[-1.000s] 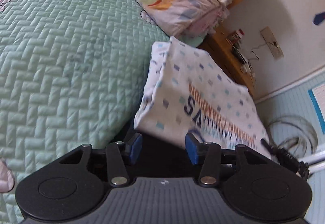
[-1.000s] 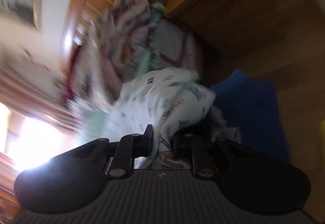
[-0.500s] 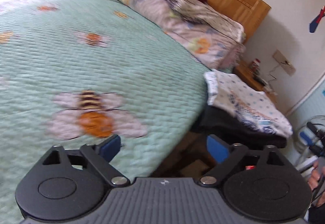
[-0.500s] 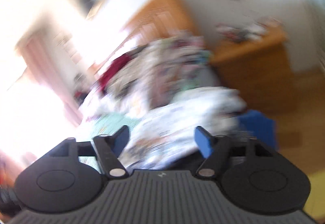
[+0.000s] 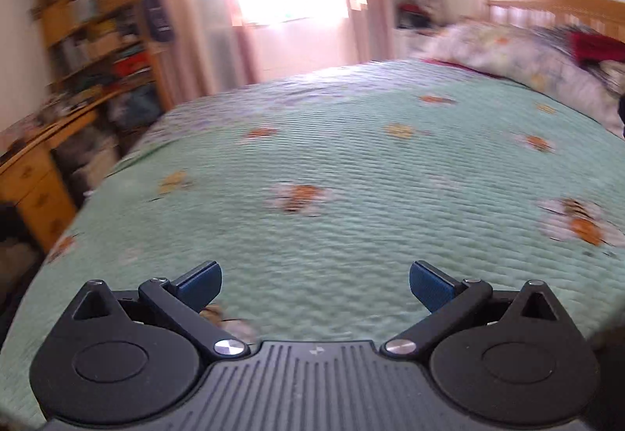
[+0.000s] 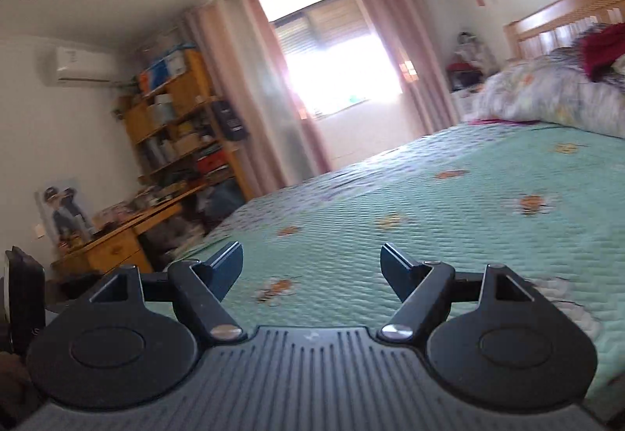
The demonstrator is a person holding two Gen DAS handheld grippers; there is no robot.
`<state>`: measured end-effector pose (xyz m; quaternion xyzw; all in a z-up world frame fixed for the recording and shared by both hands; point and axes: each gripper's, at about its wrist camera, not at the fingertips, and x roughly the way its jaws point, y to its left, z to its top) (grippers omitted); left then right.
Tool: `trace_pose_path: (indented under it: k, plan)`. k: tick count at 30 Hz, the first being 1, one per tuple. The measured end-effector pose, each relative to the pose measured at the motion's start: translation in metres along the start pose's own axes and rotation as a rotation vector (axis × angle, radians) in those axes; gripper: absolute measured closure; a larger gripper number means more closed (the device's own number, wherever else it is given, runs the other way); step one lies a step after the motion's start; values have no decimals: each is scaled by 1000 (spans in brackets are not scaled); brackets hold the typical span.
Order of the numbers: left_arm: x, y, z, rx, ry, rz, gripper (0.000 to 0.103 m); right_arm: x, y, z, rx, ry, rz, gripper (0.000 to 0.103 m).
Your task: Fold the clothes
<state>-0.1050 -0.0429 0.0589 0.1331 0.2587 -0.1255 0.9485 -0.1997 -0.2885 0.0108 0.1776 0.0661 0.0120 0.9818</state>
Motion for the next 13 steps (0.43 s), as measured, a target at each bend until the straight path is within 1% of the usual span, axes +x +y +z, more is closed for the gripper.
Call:
trace_pose_path:
  k: [2, 4, 5, 6, 7, 10, 13]
  plan:
    - [-4, 32, -3, -52, -17, 86, 1, 28, 37, 6, -63, 13, 80, 25]
    - [-7, 60, -9, -78, -34, 169, 1, 44, 76, 10, -116, 25, 150, 25]
    - [-7, 71, -13, -88, -27, 204, 1, 52, 89, 11, -135, 32, 176, 25]
    - [-6, 82, -16, -98, -12, 230, 1, 49, 115, 10, -153, 39, 202, 25]
    - [-6, 93, -19, -107, 3, 248, 1, 51, 135, 7, -168, 49, 223, 25]
    - [-5, 118, -28, -118, 32, 276, 1, 59, 167, -1, -182, 80, 267, 25]
    - [-6, 131, -36, -108, 27, 309, 1, 56, 191, -16, -226, 121, 291, 25]
